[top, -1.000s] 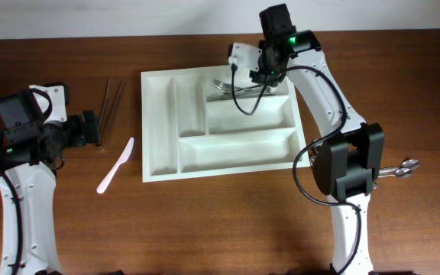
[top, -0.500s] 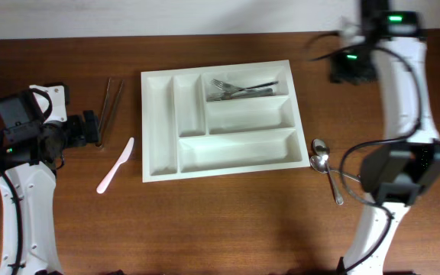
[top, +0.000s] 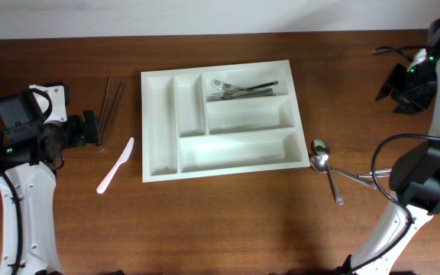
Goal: Pack container
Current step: 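Move the right gripper down over the spoons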
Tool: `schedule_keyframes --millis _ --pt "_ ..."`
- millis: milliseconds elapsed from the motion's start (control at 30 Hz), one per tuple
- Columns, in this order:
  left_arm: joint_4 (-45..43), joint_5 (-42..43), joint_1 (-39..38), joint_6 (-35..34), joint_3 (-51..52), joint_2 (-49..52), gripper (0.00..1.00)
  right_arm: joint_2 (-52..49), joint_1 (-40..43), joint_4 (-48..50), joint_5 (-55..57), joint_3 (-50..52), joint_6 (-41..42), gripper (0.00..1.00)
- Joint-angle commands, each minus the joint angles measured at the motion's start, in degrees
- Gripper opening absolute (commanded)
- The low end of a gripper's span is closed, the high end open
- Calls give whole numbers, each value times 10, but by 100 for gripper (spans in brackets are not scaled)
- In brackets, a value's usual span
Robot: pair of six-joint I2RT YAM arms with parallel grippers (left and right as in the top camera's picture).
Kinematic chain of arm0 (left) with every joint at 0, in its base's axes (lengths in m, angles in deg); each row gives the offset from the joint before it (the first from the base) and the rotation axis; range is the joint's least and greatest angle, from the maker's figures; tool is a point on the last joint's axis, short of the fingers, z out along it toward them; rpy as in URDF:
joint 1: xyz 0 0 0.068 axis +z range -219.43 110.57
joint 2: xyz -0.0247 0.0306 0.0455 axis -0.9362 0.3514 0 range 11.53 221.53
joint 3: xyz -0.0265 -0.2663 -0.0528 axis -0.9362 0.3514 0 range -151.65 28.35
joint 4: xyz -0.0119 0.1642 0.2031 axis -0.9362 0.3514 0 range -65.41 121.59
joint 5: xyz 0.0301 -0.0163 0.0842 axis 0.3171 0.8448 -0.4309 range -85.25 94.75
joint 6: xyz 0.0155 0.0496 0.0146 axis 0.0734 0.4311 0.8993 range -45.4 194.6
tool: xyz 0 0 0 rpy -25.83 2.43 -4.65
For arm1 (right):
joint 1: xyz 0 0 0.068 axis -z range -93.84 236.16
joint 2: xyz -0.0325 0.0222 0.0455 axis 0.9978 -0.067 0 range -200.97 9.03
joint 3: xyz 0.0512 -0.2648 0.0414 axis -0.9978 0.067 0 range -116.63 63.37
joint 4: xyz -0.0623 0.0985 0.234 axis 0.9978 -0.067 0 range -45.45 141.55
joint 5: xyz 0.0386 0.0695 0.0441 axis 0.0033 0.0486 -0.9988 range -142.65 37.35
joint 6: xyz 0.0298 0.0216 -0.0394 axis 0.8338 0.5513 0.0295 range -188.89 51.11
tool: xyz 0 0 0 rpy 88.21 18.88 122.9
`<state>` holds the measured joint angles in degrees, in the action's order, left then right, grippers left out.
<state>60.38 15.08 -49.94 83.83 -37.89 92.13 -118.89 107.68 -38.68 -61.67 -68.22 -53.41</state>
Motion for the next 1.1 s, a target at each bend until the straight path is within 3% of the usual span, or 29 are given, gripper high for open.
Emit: schedule_keyframes --millis 0,233,700,900,1067 --pt "-2 8 2 7 -12 2 99 9 -2 -3 -9 4 9 45" --pt "-2 8 2 7 -12 2 99 50 -6 -32 18 4 -78 43" --pt "-2 8 2 7 -12 2 99 303 -17 -71 -16 30 -91 49" --pt "-2 8 2 7 -12 2 99 399 -90 -28 28 229 -91 54" --pt "-2 8 2 7 -12 2 99 423 -152 68 85 442 -91 56"
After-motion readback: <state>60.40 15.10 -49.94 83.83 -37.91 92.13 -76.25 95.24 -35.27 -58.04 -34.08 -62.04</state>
